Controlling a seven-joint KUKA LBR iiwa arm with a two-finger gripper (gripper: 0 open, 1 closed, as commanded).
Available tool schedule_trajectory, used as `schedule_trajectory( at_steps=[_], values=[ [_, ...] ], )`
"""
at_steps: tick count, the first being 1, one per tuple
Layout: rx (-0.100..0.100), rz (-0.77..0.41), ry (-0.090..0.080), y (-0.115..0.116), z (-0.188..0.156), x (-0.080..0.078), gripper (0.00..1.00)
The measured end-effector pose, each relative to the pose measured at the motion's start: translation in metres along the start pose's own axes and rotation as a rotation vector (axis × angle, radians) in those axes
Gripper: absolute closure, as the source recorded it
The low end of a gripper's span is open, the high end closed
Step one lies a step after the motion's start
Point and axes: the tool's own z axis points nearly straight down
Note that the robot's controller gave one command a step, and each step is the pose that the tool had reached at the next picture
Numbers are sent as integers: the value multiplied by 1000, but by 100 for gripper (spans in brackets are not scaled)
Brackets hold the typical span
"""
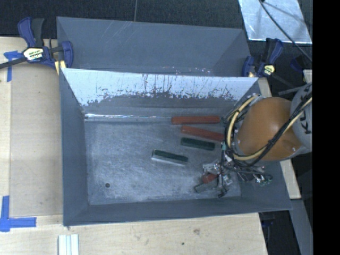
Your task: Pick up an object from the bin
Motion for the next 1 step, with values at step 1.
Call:
schedule_trajectory(
  at_steps=[1],
  values=[
    [3,22,-3,-5,-101,-8,100]
  ],
)
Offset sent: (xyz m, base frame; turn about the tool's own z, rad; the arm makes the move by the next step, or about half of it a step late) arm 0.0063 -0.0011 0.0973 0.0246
